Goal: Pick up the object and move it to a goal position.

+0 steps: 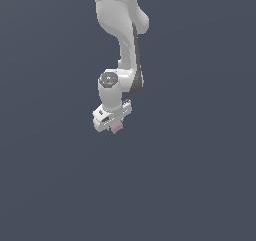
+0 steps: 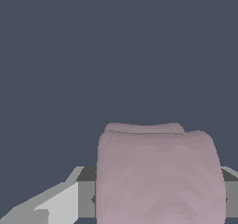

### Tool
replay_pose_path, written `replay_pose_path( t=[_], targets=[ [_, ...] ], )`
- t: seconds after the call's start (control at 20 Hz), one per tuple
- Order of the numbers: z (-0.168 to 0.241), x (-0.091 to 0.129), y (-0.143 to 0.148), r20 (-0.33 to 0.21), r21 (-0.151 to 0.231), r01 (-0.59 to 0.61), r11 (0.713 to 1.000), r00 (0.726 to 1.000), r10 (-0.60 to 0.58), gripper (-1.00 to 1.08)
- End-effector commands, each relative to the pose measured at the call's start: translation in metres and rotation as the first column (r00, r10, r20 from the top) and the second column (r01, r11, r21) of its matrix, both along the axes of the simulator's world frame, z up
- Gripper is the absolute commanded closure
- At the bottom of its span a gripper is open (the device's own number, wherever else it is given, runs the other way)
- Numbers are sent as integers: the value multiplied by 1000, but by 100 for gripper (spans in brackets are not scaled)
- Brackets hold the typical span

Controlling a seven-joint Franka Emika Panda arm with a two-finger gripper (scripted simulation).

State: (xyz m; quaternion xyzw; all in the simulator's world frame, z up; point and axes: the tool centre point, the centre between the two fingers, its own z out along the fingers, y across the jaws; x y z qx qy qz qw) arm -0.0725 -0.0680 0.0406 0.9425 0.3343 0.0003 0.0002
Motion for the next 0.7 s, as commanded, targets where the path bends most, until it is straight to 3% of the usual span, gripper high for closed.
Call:
replay_pose_path(
  t=[0.0,0.65],
  targets=[
    [-1,0,0,-1,0,0,1000,1000,0,108],
    [4,6,1,1,0,0,1000,1000,0,108]
  ],
)
